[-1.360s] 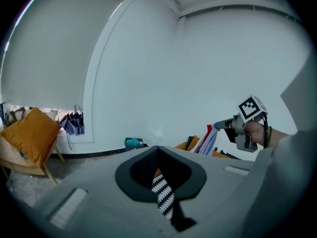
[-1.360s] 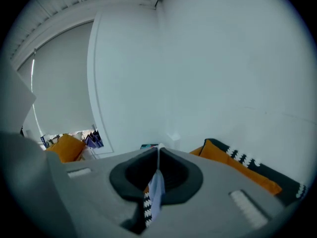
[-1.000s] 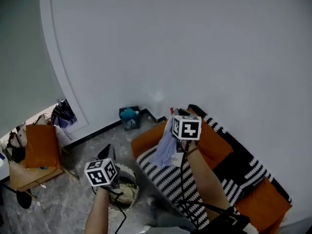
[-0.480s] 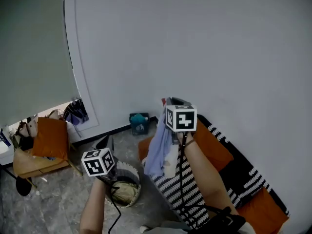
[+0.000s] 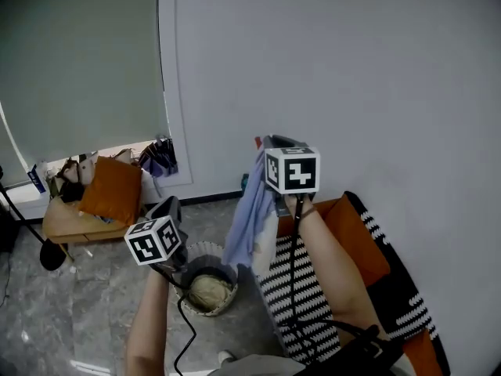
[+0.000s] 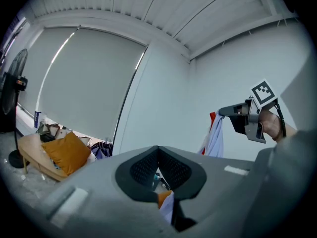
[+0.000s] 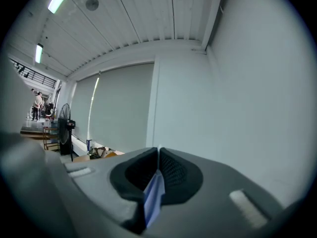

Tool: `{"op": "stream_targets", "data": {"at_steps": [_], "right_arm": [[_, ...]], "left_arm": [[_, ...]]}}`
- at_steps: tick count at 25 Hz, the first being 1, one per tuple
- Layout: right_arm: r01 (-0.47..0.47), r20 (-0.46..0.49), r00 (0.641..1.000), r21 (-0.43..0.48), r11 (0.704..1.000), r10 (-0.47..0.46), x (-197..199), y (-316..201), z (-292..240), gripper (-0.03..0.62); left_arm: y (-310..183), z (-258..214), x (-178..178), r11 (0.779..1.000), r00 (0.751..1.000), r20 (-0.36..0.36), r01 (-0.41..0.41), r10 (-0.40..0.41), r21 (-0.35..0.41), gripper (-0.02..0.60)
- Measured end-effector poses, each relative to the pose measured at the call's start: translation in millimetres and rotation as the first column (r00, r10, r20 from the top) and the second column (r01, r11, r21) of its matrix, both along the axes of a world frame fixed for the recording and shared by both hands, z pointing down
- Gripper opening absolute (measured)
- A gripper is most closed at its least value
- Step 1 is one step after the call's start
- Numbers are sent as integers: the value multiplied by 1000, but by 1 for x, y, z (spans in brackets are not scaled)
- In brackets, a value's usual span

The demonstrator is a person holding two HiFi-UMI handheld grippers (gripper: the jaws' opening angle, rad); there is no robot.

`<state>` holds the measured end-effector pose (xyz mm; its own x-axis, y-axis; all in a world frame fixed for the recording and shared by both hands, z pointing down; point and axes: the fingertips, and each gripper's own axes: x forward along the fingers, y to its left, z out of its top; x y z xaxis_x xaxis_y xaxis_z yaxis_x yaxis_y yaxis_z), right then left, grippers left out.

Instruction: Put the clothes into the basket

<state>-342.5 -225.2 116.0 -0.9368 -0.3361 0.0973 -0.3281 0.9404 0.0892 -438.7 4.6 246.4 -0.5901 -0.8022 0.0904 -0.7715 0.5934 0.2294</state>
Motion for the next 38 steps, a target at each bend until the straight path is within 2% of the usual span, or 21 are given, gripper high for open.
{"op": "stream_targets", "data": {"at_steps": [8,14,19,25,30,35,38], "right_arm": [[153,31,988,14,988,-154,-49,66,-18,15],[223,22,975,-6,975,-222,-83,104,-13,15],[271,11,963,-34,962,-271,-103,128,1,15],[332,-61,939,-93,939,-338,-126,159,56,15],[367,-125,915,-130,921,-383,-143,177,109,15],[355,-196,903,-159,921,-382,-155,178,177,15],[340,-260,888,-189,921,-381,-161,180,225,15]], "left_arm": [[70,-10,-18,991,991,23,133,-133,-13,-6],[129,0,-34,973,973,-14,232,-232,-14,-6],[156,7,-41,961,961,-22,274,-275,-24,-6],[172,41,-45,952,952,-49,298,-302,-74,-6],[180,85,-51,943,940,-110,310,-324,-124,-6],[181,138,-52,935,929,-160,305,-333,-179,-6],[180,174,-51,937,918,-222,288,-329,-198,-6]]}}
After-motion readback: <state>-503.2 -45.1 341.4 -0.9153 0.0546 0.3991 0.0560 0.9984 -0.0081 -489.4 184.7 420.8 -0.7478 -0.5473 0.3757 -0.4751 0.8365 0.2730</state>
